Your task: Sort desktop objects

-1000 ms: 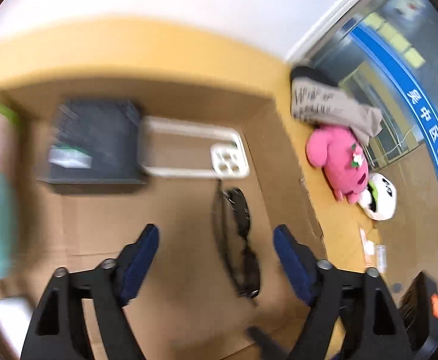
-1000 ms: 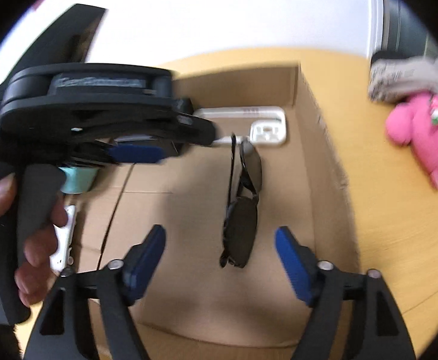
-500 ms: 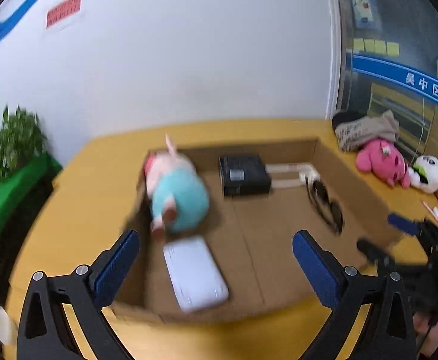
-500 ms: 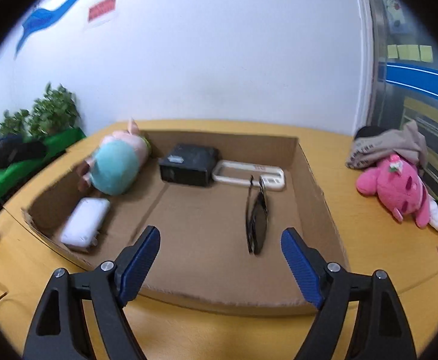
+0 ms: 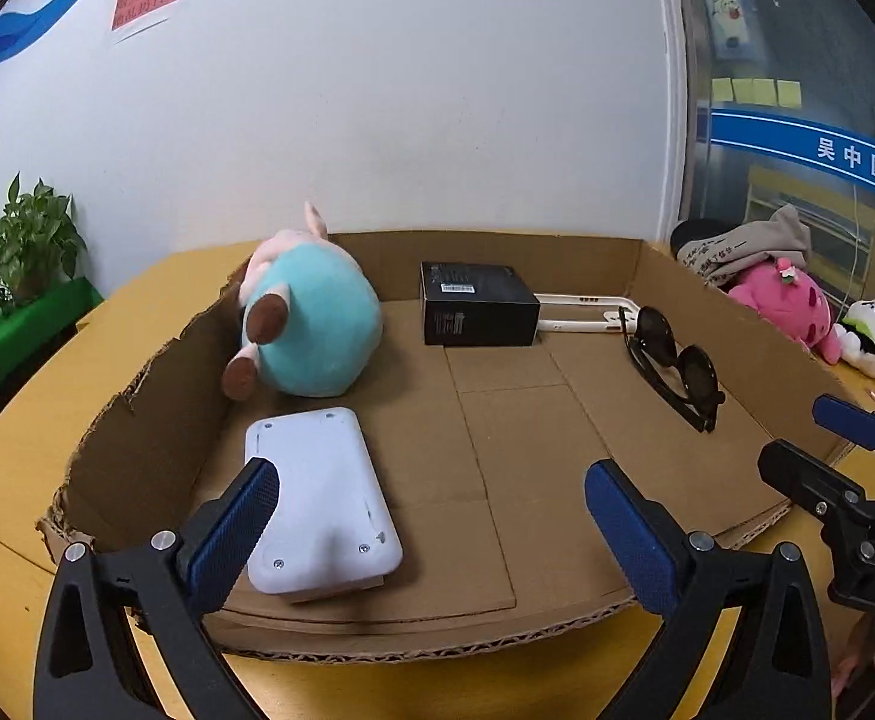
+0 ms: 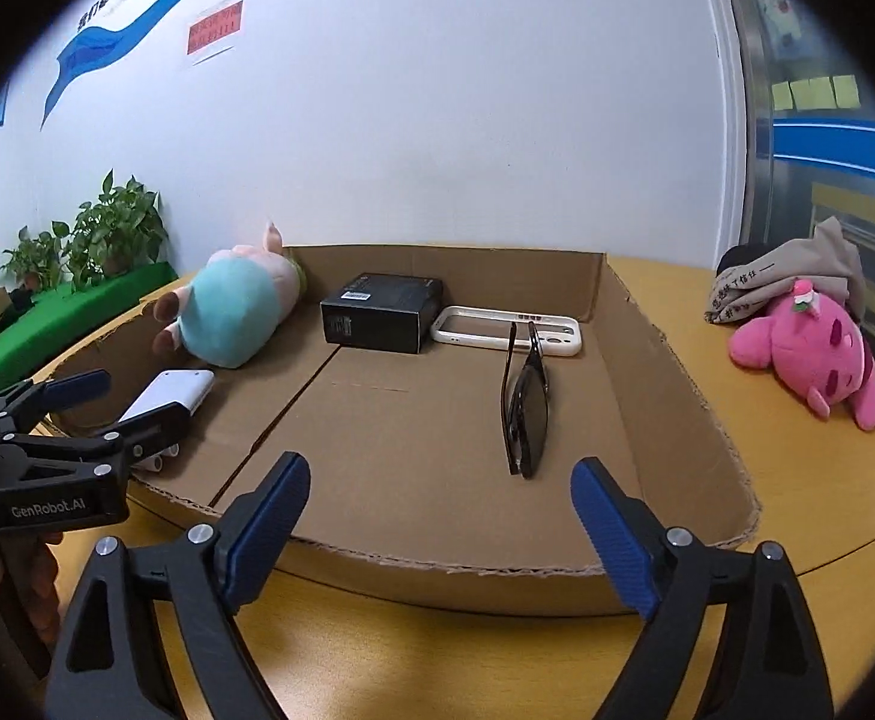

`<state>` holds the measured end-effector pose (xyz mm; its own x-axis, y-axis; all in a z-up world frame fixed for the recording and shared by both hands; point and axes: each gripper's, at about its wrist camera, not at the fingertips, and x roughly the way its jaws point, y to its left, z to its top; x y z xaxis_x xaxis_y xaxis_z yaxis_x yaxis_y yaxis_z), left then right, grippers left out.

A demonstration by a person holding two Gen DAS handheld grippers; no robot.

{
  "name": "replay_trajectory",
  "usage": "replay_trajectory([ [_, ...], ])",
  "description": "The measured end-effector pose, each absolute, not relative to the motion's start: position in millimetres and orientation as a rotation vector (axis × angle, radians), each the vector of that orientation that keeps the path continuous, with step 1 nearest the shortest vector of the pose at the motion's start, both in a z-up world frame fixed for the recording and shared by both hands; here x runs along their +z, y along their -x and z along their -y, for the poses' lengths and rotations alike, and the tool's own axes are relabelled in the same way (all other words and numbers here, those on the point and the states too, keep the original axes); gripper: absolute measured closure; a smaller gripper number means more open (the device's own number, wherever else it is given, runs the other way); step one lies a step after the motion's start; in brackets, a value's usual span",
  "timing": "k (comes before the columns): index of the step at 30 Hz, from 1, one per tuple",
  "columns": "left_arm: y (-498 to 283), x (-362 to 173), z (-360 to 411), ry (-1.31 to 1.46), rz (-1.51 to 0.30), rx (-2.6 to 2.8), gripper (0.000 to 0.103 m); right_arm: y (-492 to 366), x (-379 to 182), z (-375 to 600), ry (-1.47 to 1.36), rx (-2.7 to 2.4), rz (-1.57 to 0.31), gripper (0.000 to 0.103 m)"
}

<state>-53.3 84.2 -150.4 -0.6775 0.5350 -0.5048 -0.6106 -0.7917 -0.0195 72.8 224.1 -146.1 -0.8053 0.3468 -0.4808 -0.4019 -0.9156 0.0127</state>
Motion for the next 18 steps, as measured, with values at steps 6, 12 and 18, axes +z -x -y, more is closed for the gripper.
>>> replay_trajectory([
  [6, 52.5, -151.8, -82.0, 0.674, -0.19, 2.413, 0.0, -72.5, -144.6, -223.1, 0.677, 2.656, -0.161, 0.013],
  [12, 51.2, -155.1, -81.2, 0.687, -0.186, 2.419, 0.0, -69.9, -143.1, -222.0, 0.686, 2.645, -0.157, 0.01],
  [18, 50.3, -155.7, -80.9, 0.688, -0.186, 2.419, 0.0, -69.1, -143.2, -221.6, 0.688, 2.643, -0.154, 0.009],
])
